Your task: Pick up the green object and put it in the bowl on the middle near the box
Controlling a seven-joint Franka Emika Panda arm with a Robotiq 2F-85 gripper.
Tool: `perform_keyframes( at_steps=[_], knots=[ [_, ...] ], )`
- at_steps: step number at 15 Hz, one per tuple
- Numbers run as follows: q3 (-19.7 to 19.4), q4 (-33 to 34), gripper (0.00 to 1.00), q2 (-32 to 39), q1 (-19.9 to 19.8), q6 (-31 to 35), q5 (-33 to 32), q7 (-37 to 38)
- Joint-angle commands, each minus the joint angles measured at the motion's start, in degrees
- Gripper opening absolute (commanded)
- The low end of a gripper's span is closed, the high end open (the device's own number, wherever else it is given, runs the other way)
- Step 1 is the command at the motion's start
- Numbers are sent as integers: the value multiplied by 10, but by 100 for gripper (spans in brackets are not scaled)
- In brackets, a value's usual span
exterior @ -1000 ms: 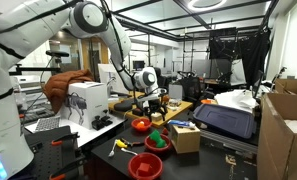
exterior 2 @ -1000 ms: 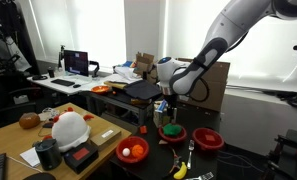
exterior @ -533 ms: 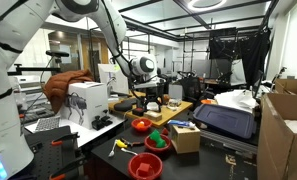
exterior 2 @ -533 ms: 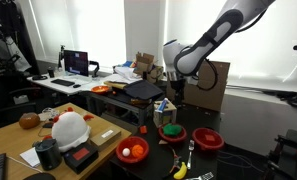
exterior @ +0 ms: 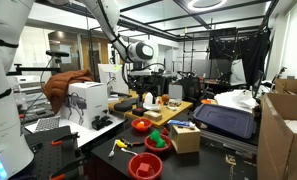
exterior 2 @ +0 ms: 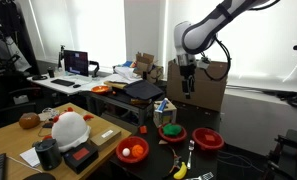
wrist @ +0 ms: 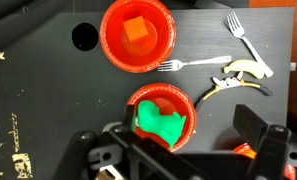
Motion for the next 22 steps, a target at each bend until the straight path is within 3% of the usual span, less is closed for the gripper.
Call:
perform_keyframes(
  at_steps=[1, 6, 22],
  knots=[
    [-1, -37, 100, -62, -13, -25, 36, 37],
    [-13, -47, 100, -102, -20, -28, 55, 90],
    [-13, -110, 100, -197, -29, -53, 63, 58]
  ],
)
